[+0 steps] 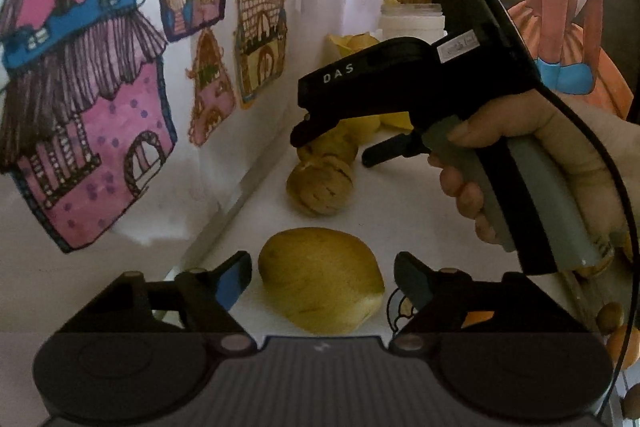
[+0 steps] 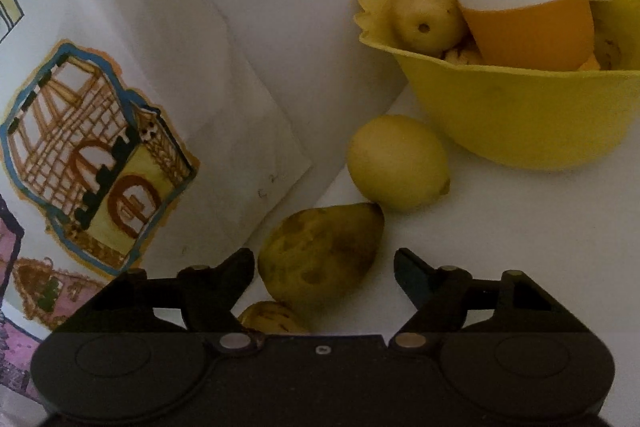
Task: Organize fruits
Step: 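Grasp a yellow pear with the left gripper while the right gripper grasps a brown pear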
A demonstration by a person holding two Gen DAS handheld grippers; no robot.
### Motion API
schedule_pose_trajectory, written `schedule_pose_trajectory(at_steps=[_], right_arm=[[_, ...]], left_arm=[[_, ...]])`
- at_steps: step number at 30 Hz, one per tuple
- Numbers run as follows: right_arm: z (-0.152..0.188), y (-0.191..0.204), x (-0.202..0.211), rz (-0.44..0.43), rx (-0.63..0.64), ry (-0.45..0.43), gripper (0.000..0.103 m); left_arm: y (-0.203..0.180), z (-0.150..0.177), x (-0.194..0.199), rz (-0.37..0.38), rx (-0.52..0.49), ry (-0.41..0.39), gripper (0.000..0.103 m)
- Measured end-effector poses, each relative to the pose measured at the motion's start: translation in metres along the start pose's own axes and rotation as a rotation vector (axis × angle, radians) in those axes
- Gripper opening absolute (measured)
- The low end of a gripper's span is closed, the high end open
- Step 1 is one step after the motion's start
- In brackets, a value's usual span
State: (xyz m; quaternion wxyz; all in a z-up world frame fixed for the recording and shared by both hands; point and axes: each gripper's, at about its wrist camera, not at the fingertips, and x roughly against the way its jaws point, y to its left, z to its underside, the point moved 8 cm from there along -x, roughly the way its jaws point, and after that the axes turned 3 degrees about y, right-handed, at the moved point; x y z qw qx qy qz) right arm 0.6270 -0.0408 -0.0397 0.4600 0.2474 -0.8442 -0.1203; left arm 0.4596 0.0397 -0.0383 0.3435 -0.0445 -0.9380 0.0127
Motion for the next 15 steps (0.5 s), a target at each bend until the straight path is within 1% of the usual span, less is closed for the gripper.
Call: schedule_pose_trajectory(at_steps=[1,4,5,6,9,10,11,15], right_arm=[[-0.001,0.001,-0.002,0.001,0.004,-0.001,0.079],[-0.004,0.002,-0.007,0.005,0.011,-0.008,0.079],[-0.004,0.003,-0.008,0.006,0.016,-0.012,0.077],[-0.003,0.005,-0.011,0.005,0.025,-0.013,0.075],[0.000,0.012,-0.017,0.012,0.058,-0.012,0.074],[0.000,0.013,-0.019,0.017,0.069,-0.015,0.072],[0.000,0.013,-0.021,0.024,0.078,-0.019,0.068],[0.003,0.016,-0.024,0.021,0.096,-0.024,0.067]], left_arm=[[0.000,0.000,-0.002,0.000,0.005,0.003,0.080],[0.002,0.002,-0.006,-0.010,0.015,0.021,0.073],[0.002,0.003,-0.009,-0.013,0.020,0.031,0.070],[0.002,0.004,-0.011,-0.013,0.025,0.036,0.070],[-0.001,0.004,-0.012,-0.025,0.016,0.027,0.069],[-0.002,0.004,-0.012,-0.025,0.018,0.026,0.069],[-0.002,0.004,-0.013,-0.022,0.024,0.025,0.069],[0.000,0.005,-0.013,-0.013,0.048,0.019,0.068]])
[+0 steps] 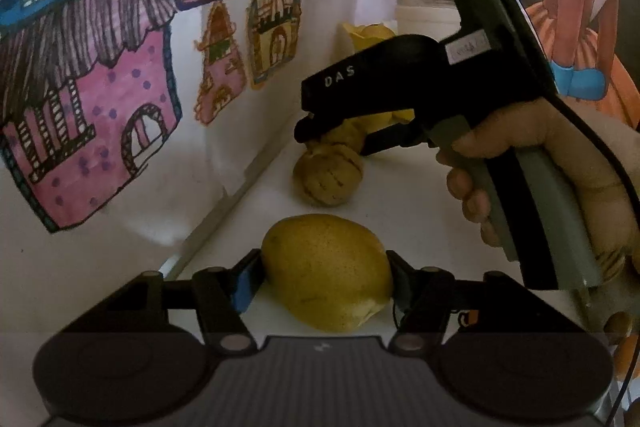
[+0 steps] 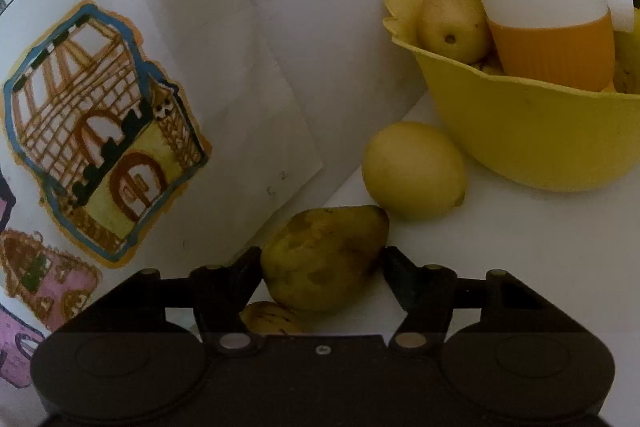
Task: Organize fruits
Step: 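Grasp a yellow pear with the left gripper while the right gripper grasps a brown pear, then carry the yellow pear and brown pear over the metal tray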
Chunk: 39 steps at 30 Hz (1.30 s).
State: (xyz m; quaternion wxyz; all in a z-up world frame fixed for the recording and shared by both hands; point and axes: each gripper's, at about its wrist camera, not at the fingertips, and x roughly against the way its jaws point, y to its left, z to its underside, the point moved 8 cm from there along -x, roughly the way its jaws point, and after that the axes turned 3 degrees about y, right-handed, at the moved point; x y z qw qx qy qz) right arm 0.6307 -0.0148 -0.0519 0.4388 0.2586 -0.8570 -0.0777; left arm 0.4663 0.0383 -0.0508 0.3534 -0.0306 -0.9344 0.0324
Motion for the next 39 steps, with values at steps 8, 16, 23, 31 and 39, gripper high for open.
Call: schedule_pose_trajectory(at_steps=[8,16,23,31,39], right_arm=[[0.012,-0.006,0.007,-0.040,-0.022,-0.008,0.065],[0.030,-0.014,0.022,-0.124,-0.076,-0.006,0.065],[0.043,-0.007,0.039,-0.171,-0.046,-0.031,0.064],[0.059,-0.003,0.063,-0.191,-0.017,-0.052,0.064],[0.074,0.001,0.107,-0.208,0.019,-0.077,0.064]], left_arm=[[0.008,0.006,0.009,0.015,0.031,-0.002,0.067],[0.007,0.016,0.021,0.024,0.023,-0.013,0.067],[0.007,0.020,0.028,0.042,0.047,-0.018,0.067],[0.011,0.026,0.038,0.046,0.073,-0.028,0.067],[0.013,0.025,0.058,0.028,0.087,-0.075,0.067]])
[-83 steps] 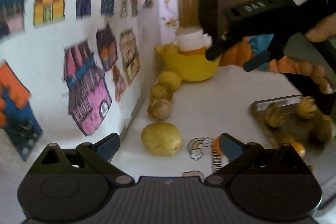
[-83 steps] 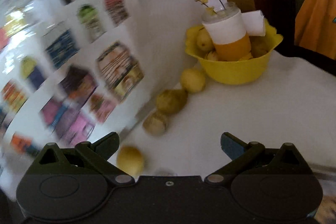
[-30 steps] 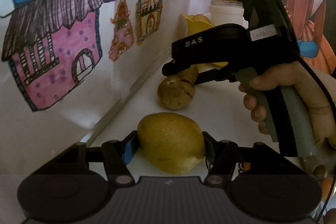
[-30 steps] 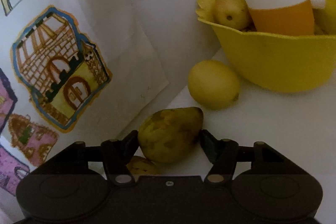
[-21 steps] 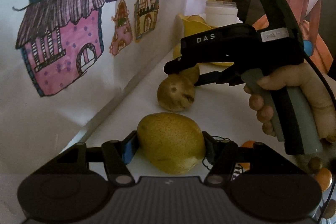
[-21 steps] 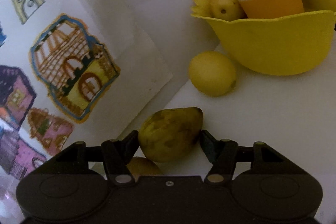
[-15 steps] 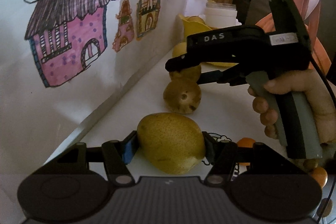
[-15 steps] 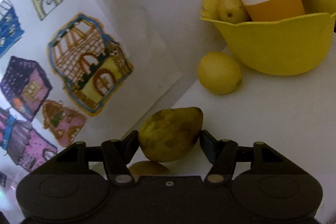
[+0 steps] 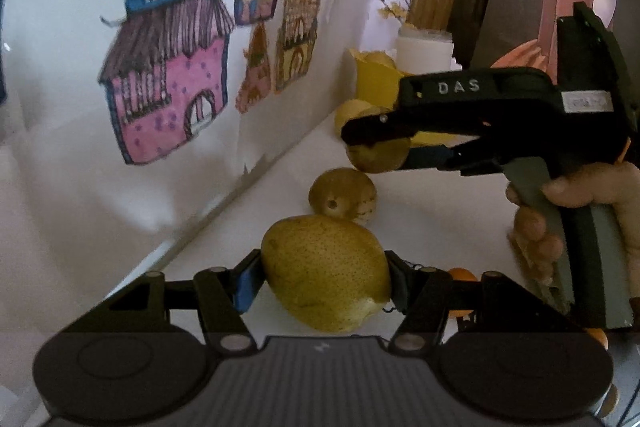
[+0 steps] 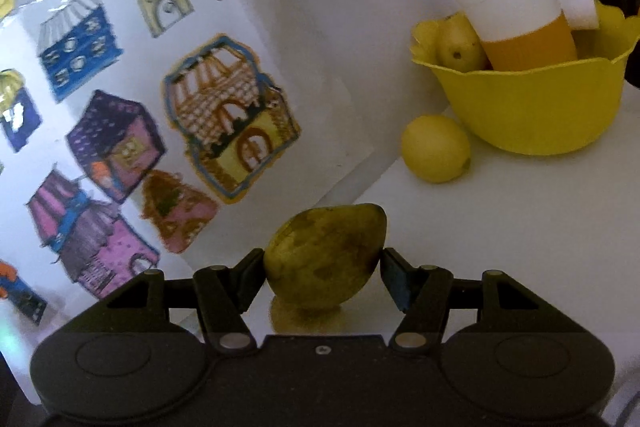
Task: Organize fruits
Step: 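Carry the yellow pear and brown pear over the metal tray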
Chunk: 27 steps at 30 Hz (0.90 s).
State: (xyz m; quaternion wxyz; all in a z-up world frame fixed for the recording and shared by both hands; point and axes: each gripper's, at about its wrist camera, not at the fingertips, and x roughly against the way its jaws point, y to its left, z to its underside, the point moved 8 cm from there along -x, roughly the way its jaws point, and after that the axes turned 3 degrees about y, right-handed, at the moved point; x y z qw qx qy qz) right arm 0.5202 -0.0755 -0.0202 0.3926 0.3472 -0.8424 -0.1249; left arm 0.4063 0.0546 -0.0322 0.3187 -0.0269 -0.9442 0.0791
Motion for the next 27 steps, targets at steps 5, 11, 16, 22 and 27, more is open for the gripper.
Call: schedule_pose_trajectory(at_steps=[5,11,16,22,27], right_arm=[[0.000,0.010,0.020,-0.018,-0.009,-0.034,0.064],[-0.004,0.011,0.054,-0.028,-0.018,-0.079,0.064],[-0.002,0.007,0.082,-0.026,-0.011,-0.107,0.064],[0.009,0.009,0.130,-0.011,0.001,-0.125,0.064],[0.020,0.005,0.180,0.015,0.008,-0.149,0.064]], left_arm=[[-0.004,-0.003,0.013,0.004,0.009,-0.029,0.067],[-0.011,-0.006,0.033,0.007,0.003,-0.049,0.067],[-0.026,-0.010,0.051,0.009,-0.020,-0.075,0.067],[-0.056,-0.008,0.073,0.042,-0.040,-0.097,0.067],[-0.086,-0.002,0.090,0.082,-0.060,-0.108,0.067]])
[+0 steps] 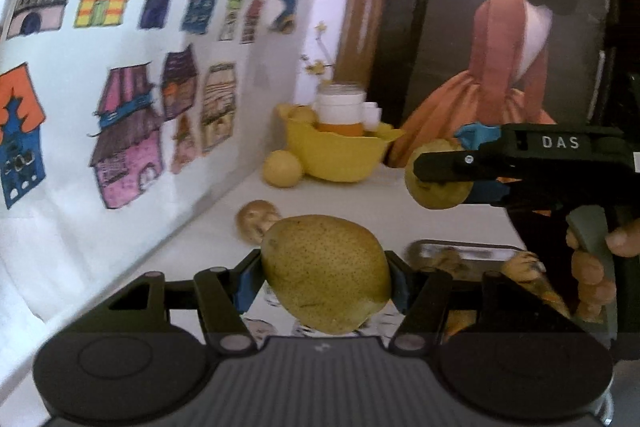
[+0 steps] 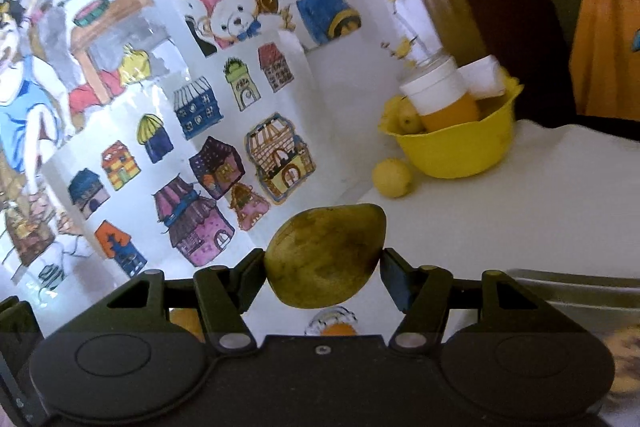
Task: Organize fruits
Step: 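Carry the yellow pear and brown pear over the metal tray, then release the brown pear onto the tray with the right gripper while the left releases the yellow pear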
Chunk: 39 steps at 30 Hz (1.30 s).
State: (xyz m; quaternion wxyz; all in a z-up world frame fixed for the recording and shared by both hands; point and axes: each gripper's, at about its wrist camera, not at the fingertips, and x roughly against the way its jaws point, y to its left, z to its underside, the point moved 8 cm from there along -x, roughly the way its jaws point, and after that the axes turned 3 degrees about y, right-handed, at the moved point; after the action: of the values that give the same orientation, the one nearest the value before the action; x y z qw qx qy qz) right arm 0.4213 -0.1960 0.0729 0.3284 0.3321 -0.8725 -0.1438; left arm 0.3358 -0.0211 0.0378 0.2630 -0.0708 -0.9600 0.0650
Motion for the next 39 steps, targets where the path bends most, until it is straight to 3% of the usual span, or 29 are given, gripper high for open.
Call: schedule_pose_trajectory(at_steps=[9,17,30,39], right_arm=[[0.027,-0.019,0.085,0.066,0.014,-0.035,0.064],[0.061,-0.040,0.134,0.115,0.003,-0.068,0.064],[0.123,-0.055,0.159,0.144,0.030,-0.073,0.064],[0.148,-0.062,0.157,0.166,0.045,-0.056,0.063]], left_arm=[[-0.055,0.019,0.020,0.081,-0.025,0.008,0.067],[-0.086,0.045,0.022,0.133,-0.030,0.044,0.067],[-0.108,0.082,0.025,0.170,-0.049,0.103,0.067],[-0.116,0.097,0.026,0.180,-0.075,0.127,0.067]])
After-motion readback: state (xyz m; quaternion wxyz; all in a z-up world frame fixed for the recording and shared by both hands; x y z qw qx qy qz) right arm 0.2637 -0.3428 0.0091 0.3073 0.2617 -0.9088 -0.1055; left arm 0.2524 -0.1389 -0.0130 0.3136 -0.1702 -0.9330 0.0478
